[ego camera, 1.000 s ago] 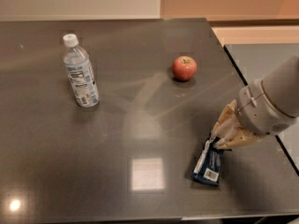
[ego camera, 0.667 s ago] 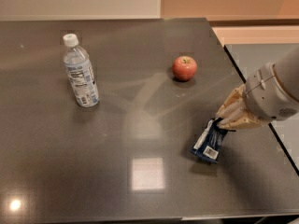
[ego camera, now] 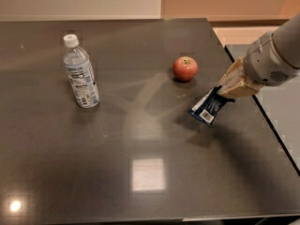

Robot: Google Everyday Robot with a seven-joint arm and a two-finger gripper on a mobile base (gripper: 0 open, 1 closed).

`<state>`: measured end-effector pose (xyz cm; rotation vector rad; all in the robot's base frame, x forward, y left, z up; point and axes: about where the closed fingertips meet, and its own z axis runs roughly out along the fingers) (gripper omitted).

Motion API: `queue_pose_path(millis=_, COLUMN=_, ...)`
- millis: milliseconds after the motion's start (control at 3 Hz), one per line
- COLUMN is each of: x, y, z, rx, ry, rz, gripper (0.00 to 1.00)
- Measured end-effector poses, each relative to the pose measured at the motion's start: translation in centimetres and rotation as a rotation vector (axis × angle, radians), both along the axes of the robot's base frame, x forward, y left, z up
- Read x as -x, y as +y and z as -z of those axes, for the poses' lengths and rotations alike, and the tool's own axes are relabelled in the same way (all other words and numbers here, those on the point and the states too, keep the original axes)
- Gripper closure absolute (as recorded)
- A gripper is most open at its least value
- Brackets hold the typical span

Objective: Move rxbar blueberry near apple

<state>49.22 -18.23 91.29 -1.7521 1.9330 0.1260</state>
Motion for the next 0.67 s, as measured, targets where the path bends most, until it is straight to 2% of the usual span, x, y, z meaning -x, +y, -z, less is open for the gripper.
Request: queue_pose_path(millis=667, x=-7.9, y=-0.5, z=-0.1, rx=-0.014, ry=0.002, rz=0.091, gripper=1.00)
